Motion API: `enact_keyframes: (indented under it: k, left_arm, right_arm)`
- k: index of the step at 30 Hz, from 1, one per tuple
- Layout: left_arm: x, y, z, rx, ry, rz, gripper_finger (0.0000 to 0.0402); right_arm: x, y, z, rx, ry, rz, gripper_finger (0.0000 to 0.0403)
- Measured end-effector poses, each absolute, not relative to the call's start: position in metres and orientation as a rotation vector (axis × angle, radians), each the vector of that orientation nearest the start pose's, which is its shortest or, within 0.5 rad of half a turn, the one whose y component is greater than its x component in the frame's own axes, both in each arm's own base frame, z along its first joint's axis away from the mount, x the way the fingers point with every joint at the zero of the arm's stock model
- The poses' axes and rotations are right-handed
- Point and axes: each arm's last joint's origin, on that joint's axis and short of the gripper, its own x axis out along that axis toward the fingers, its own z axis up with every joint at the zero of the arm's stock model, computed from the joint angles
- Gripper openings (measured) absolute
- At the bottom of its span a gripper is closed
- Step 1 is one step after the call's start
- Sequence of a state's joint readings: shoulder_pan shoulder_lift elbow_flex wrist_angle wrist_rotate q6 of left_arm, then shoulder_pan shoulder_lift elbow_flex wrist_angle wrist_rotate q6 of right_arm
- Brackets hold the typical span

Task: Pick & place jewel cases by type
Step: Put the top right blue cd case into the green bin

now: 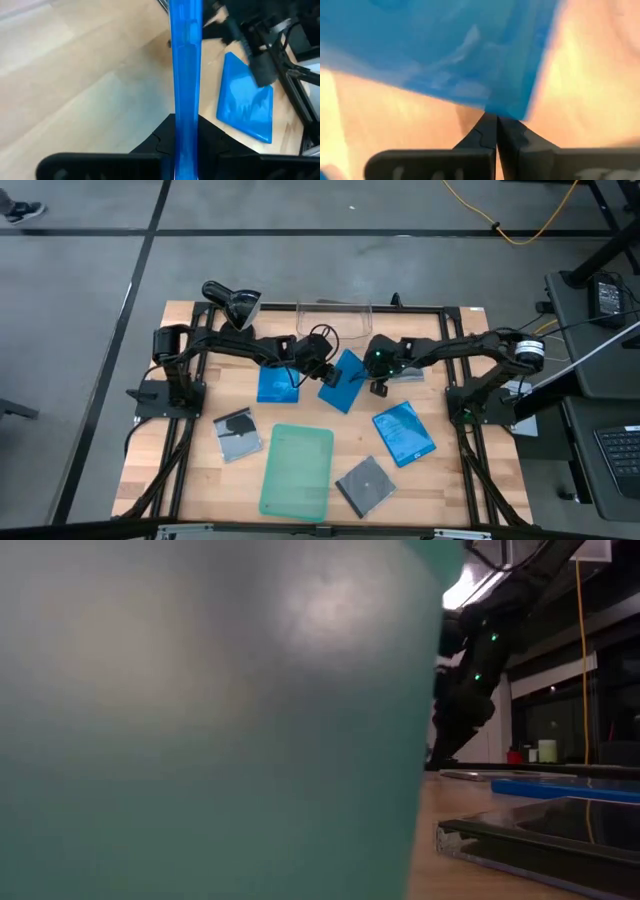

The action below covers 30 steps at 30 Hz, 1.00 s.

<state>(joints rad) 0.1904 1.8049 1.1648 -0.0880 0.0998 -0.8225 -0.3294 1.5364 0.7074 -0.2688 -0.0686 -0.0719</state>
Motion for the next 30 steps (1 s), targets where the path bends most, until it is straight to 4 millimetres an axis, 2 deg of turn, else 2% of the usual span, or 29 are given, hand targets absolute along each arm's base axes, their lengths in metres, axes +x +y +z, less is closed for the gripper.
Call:
enact_keyframes:
  k: [4, 10, 15, 20, 30]
  left_arm:
    - [0.377, 0.071, 0.199, -0.871, 0.658, 0.392, 0.0031]
    - [0.374, 0.07, 0.208, -0.834, 0.642, 0.381, 0.0031]
    - [0.365, 0.07, 0.23, -0.788, 0.589, 0.395, 0.0031]
    - [0.355, 0.069, 0.256, -0.725, 0.517, 0.379, 0.0031]
    - [0.32, 0.062, 0.312, -0.505, 0.378, 0.39, 0.0031]
  right_arm:
    - [0.241, -0.081, 0.161, 0.119, 1.069, -0.213, 0.0006]
    - [0.23, -0.078, 0.192, 0.084, 0.952, -0.268, 0.0006]
    - [0.222, -0.077, 0.21, 0.077, 0.877, -0.309, 0.0006]
    - [0.217, -0.076, 0.22, 0.066, 0.832, -0.318, 0.0006]
    - [0.211, -0.072, 0.24, -0.004, 0.706, -0.298, 0.0006]
